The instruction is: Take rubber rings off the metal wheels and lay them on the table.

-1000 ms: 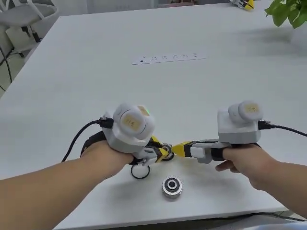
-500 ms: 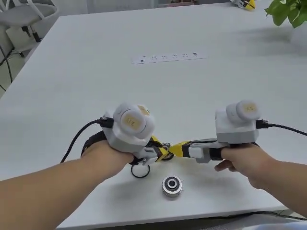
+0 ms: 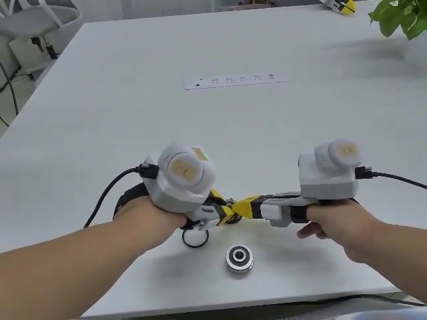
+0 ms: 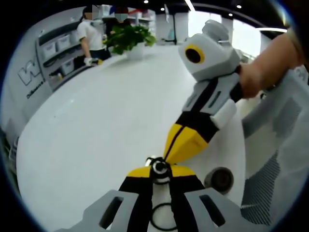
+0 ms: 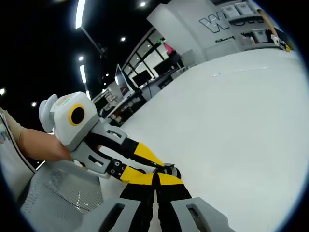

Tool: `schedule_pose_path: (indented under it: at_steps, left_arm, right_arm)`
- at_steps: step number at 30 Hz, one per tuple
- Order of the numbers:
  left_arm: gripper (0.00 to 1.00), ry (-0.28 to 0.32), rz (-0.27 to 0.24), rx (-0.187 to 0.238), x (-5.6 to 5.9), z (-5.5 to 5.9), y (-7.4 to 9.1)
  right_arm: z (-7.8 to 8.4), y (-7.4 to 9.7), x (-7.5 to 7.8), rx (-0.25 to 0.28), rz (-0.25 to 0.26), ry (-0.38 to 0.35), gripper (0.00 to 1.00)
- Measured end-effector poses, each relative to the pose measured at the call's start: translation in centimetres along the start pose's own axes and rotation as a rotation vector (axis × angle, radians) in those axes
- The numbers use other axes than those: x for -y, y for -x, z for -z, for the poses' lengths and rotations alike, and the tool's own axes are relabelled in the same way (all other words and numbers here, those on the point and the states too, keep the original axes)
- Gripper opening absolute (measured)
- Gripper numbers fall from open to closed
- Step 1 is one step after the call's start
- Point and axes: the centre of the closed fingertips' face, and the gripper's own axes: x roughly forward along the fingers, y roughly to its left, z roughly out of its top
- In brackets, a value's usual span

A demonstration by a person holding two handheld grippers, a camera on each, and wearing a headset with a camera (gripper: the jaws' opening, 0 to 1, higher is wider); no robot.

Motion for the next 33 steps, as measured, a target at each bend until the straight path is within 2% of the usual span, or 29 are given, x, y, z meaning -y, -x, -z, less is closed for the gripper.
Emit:
schedule_pose_path:
  at_steps: [8,19,24,28,33]
  left_arm:
    - [0.12,-0.002,0.000,0.001,0.1,0.0,0.0]
    - [0.12,-0.001,0.000,0.004,0.1,-0.1,0.0]
    - [0.12,-0.001,0.001,0.005,0.1,-0.1,0.0]
    - [0.12,0.000,0.002,0.006,0.1,-0.1,0.0]
    - [0.12,0.002,0.001,0.006,0.1,-0.1,0.0]
  right_arm:
    - [-0.1,0.4,0.0,0.013,-0.015,-0.032,0.00]
    - [0.0,0.6,-1.0,0.021,-0.051,-0.066,0.00]
    - [0.1,0.7,-1.5,0.024,-0.084,-0.098,0.00]
    - [0.0,0.7,-1.1,0.034,-0.065,-0.107,0.00]
    - [0.4,0.5,-0.2,0.013,-0.020,-0.080,0.00]
